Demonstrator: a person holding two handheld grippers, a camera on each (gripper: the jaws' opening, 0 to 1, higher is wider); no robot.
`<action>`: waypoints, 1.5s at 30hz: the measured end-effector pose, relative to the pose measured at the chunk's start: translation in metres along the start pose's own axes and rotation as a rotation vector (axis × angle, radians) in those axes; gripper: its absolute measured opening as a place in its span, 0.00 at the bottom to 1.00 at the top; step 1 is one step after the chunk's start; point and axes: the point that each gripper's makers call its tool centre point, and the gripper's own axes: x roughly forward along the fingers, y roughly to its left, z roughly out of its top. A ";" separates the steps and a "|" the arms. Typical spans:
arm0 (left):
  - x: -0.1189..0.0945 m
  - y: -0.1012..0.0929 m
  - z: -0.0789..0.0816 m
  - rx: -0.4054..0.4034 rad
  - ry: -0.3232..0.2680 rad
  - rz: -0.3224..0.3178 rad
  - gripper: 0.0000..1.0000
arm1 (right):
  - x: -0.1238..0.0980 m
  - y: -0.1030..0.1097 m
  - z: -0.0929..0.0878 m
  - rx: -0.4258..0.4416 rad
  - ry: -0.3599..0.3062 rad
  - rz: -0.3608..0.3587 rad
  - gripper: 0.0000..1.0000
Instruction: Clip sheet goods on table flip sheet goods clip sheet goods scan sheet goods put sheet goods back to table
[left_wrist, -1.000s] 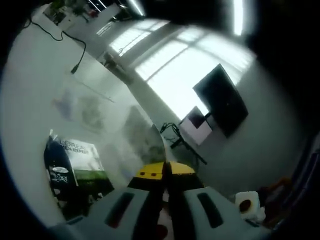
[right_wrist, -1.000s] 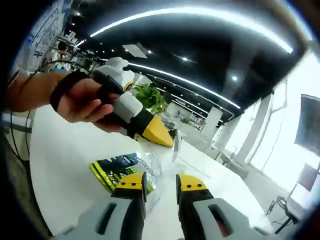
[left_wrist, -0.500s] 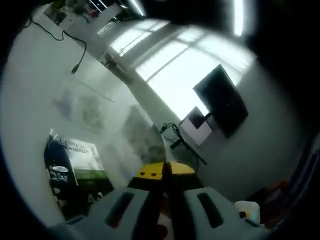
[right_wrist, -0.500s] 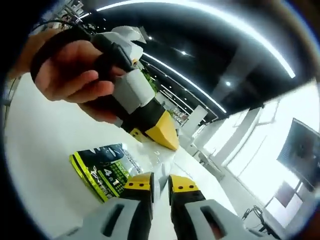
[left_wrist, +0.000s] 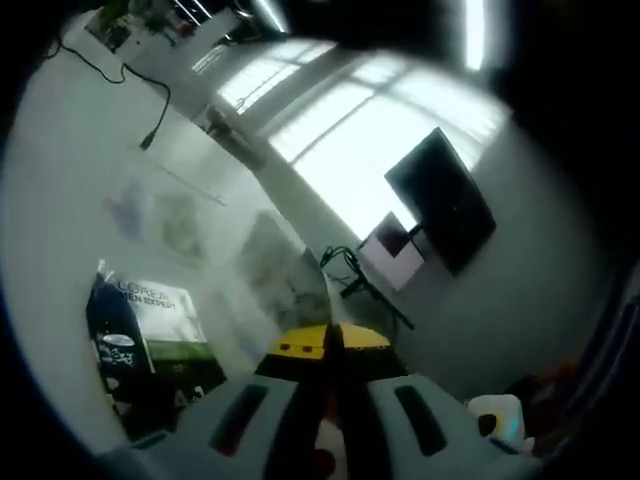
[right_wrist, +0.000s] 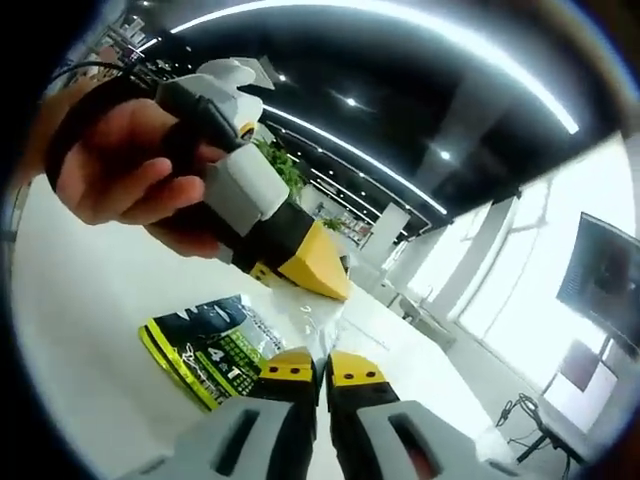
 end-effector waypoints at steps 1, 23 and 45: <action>0.000 0.000 0.000 0.003 0.001 0.000 0.00 | 0.000 0.001 0.000 0.004 -0.001 0.004 0.00; -0.014 -0.016 0.009 0.092 -0.049 -0.054 0.06 | -0.003 -0.014 0.002 0.112 -0.031 -0.027 0.00; -0.061 0.008 0.017 0.373 -0.141 0.082 0.06 | -0.008 -0.043 -0.011 0.313 -0.049 -0.080 0.00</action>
